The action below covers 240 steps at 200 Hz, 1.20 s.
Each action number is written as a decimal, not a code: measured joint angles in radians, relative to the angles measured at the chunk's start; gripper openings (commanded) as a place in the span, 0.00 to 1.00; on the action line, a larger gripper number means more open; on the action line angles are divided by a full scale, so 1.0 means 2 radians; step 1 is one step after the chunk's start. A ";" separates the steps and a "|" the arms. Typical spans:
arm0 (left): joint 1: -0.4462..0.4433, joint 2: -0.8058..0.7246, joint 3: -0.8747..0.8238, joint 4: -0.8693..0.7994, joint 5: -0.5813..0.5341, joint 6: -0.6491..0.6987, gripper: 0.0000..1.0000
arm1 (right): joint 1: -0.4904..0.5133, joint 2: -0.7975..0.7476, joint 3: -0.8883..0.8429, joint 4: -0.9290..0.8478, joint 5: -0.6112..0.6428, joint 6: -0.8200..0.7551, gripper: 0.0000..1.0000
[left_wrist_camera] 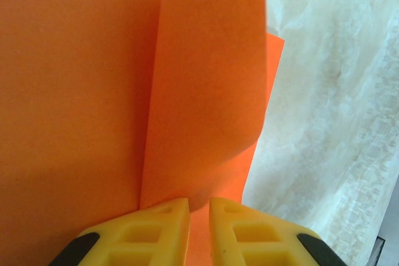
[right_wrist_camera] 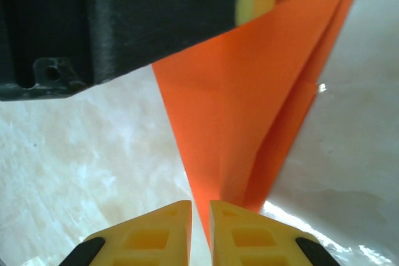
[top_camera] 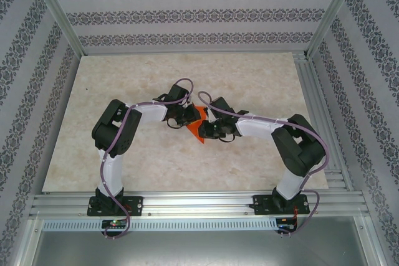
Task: Fold a paper plane with a square sheet of paper (fold left side to right side)
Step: Fourth fold the wing at the center of the table.
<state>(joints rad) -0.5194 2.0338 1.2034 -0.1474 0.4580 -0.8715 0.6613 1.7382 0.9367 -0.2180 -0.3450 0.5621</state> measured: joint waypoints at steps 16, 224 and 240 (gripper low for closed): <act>0.000 0.000 0.000 0.000 0.000 0.000 0.20 | 0.001 0.010 0.002 0.006 -0.002 0.000 0.16; 0.007 0.070 0.143 -0.137 0.018 0.042 0.25 | 0.002 0.035 -0.018 0.056 0.018 0.012 0.13; 0.008 0.076 0.155 -0.144 0.021 0.042 0.26 | 0.002 0.035 -0.018 0.058 0.022 0.012 0.13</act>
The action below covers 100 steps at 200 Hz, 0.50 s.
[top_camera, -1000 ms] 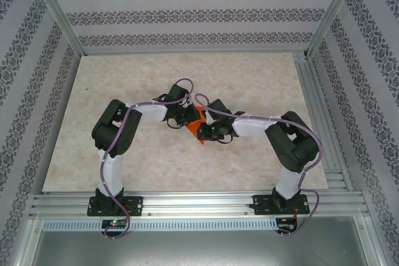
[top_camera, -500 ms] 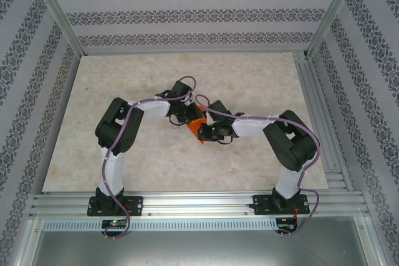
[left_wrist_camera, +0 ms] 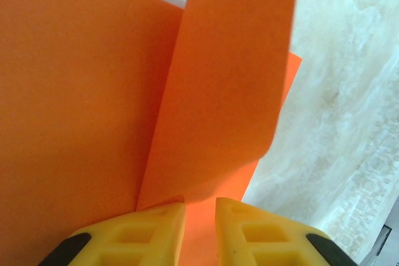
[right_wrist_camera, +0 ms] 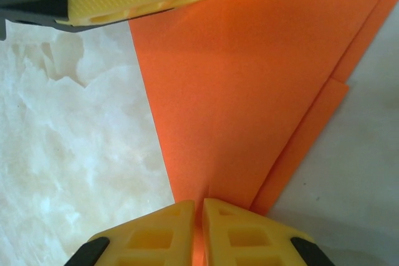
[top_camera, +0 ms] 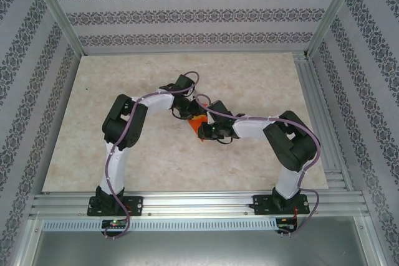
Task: Fold a paper plane with a square sheet of paper (fold left side to right side)
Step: Fourth fold the wing at the center of the table.
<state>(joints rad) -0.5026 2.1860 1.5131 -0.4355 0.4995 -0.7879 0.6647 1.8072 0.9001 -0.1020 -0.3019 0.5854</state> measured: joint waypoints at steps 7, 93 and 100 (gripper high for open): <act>0.001 0.002 0.004 -0.001 0.001 0.000 0.26 | 0.000 0.000 -0.001 0.002 0.002 0.000 0.13; 0.010 0.040 0.068 -0.025 0.019 0.001 0.28 | 0.000 0.000 -0.003 0.013 0.019 0.002 0.13; 0.011 0.044 0.073 -0.027 0.019 0.001 0.28 | 0.000 0.000 -0.003 0.013 0.020 0.004 0.13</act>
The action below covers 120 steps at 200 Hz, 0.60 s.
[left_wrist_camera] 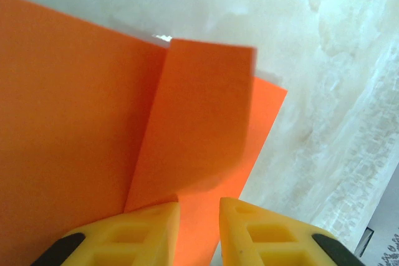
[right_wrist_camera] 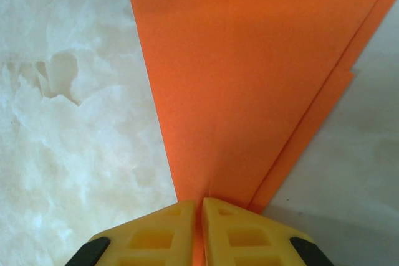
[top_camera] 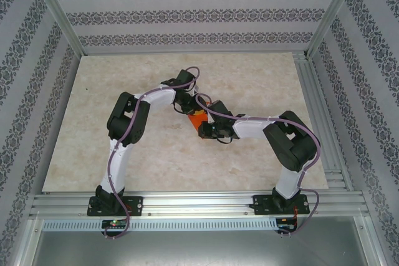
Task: Fold a paper plane with a square sheet of paper (fold left side to right side)
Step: Fourth fold the wing at the center of the table.
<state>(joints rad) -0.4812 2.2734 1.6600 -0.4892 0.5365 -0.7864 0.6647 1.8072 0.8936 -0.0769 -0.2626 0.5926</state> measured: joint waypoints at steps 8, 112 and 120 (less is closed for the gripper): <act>0.001 0.004 0.006 0.000 0.000 0.000 0.28 | 0.000 0.000 0.000 0.000 0.000 0.001 0.13; 0.020 0.058 0.095 0.004 -0.022 -0.002 0.28 | 0.000 0.000 0.000 -0.001 0.000 0.004 0.13; 0.022 0.064 0.105 0.004 -0.024 -0.002 0.28 | 0.000 0.000 0.000 -0.001 0.000 0.004 0.12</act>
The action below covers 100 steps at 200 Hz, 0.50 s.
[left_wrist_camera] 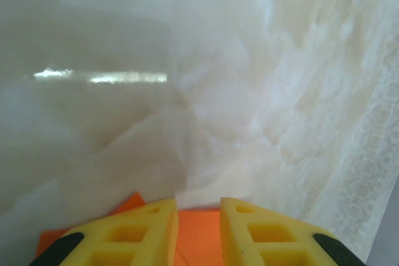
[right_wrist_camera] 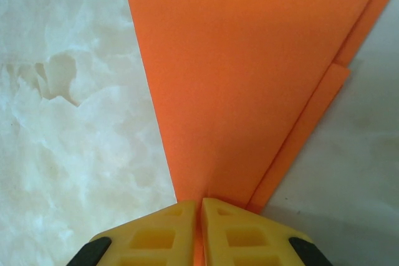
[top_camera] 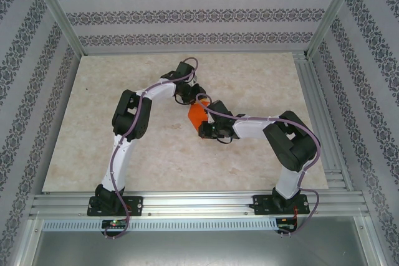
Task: Fold a paper plane with a square sheet of paper (fold left side to right side)
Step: Fourth fold the wing at the center of the table.
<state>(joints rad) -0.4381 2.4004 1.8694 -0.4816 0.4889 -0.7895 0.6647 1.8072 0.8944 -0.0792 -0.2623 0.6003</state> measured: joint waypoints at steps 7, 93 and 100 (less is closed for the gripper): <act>0.002 0.005 0.009 -0.002 0.000 0.000 0.28 | 0.000 0.000 0.000 -0.001 0.000 0.000 0.12; 0.060 -0.037 -0.005 -0.015 -0.061 0.047 0.34 | -0.016 -0.002 0.006 -0.048 -0.061 -0.032 0.13; 0.067 -0.060 -0.025 -0.014 -0.065 0.051 0.33 | -0.020 -0.002 0.007 -0.055 -0.069 -0.039 0.13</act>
<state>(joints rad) -0.3050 2.2807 1.8198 -0.5102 0.3595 -0.6872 0.6247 1.8023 0.9077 -0.1883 -0.3996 0.5224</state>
